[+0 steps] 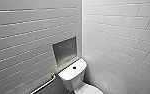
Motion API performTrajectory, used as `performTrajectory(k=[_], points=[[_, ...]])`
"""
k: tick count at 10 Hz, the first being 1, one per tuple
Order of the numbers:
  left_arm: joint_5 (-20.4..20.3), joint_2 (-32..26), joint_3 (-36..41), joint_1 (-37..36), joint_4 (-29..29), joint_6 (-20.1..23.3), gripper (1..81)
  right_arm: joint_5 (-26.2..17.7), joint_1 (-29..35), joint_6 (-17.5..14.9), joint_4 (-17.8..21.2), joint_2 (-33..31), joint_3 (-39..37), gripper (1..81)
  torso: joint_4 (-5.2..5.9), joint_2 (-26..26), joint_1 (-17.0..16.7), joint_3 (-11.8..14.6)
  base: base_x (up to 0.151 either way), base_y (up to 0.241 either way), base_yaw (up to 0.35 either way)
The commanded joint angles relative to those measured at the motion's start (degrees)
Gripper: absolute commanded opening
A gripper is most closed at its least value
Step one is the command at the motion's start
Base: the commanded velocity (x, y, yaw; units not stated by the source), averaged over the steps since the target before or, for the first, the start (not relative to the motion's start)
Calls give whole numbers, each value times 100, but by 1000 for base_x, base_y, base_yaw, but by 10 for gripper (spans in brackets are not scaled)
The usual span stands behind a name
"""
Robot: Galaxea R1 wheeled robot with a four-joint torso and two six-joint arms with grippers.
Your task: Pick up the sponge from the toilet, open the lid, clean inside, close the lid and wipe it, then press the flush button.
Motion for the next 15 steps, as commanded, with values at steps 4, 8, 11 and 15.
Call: performTrajectory(k=[4, 8, 11, 15], points=[[377, 9, -7, -182, -29, 17, 811, -298, 111, -2758, 2405, 385, -701, 10, 0, 0, 0, 0, 0, 0, 0], [368, 0, -7, -147, -29, 26, 811, -289, 103, -2749, 2430, 412, -710, 10, 0, 704, -457, 465, 0, 0, 0], [368, 9, -7, -147, -29, 26, 811, -281, 112, -2749, 2430, 421, -701, 10, 0, 1248, -815, 326, 0, 0, 0], [359, -211, 433, -226, -64, -1, 811, -228, 77, -2749, 2404, 421, -684, 10, 0, 1031, -695, 394, 0, 0, 0]])
